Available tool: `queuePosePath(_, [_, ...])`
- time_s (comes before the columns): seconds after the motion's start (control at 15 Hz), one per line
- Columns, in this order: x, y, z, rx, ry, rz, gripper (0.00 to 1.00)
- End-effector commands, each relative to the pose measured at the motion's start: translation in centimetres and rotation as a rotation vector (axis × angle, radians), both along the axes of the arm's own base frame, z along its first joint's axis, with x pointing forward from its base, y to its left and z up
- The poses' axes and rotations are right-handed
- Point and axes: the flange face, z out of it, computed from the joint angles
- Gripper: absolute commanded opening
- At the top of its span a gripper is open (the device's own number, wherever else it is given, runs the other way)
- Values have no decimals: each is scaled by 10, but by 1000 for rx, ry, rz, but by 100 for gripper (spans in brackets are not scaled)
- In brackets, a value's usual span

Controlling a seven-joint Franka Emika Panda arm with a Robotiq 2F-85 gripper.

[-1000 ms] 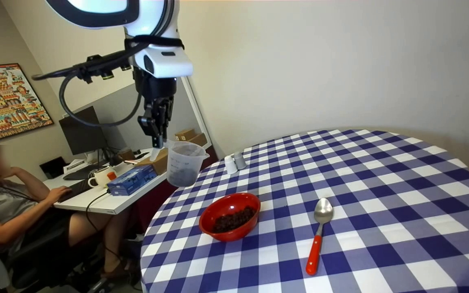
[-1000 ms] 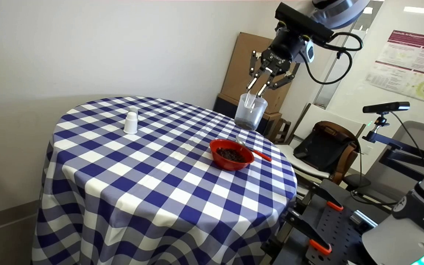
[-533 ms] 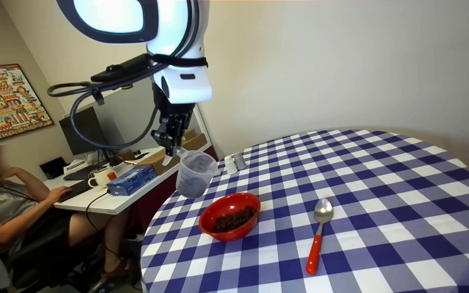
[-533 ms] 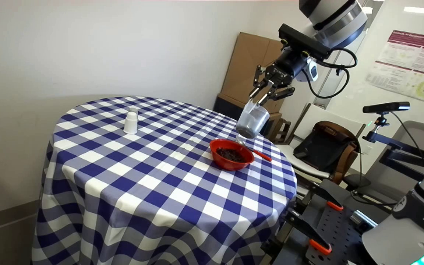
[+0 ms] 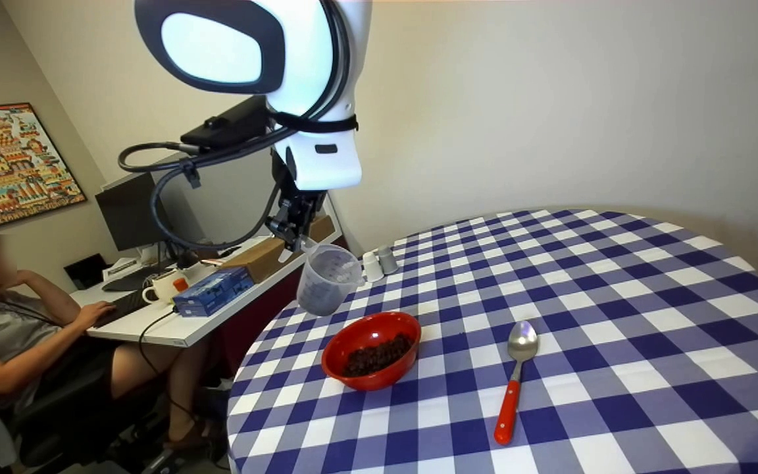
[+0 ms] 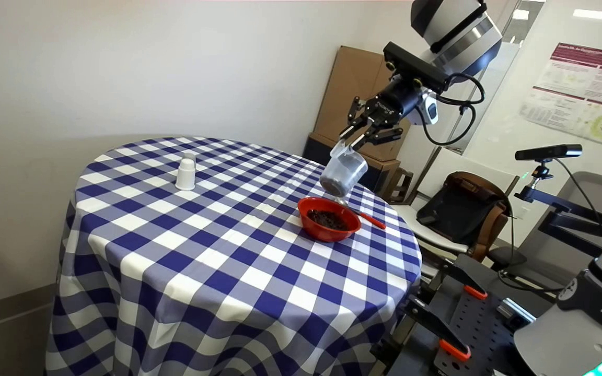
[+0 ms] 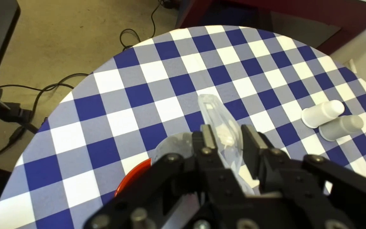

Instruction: Pour some contents from the clear jar into the orange bowl

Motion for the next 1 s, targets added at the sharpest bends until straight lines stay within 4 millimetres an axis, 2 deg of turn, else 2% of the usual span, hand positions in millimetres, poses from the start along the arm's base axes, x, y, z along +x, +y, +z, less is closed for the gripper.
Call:
queuePosePath(0.0, [15,-2,1,17,-14,60,7])
queuePosePath(0.4, [28,16,25,39,-27,402,7])
queuePosePath(0.67, [35,20,48,3,-15,605,7])
queuePosePath(0.93, [38,31,61,-33,11,799,7])
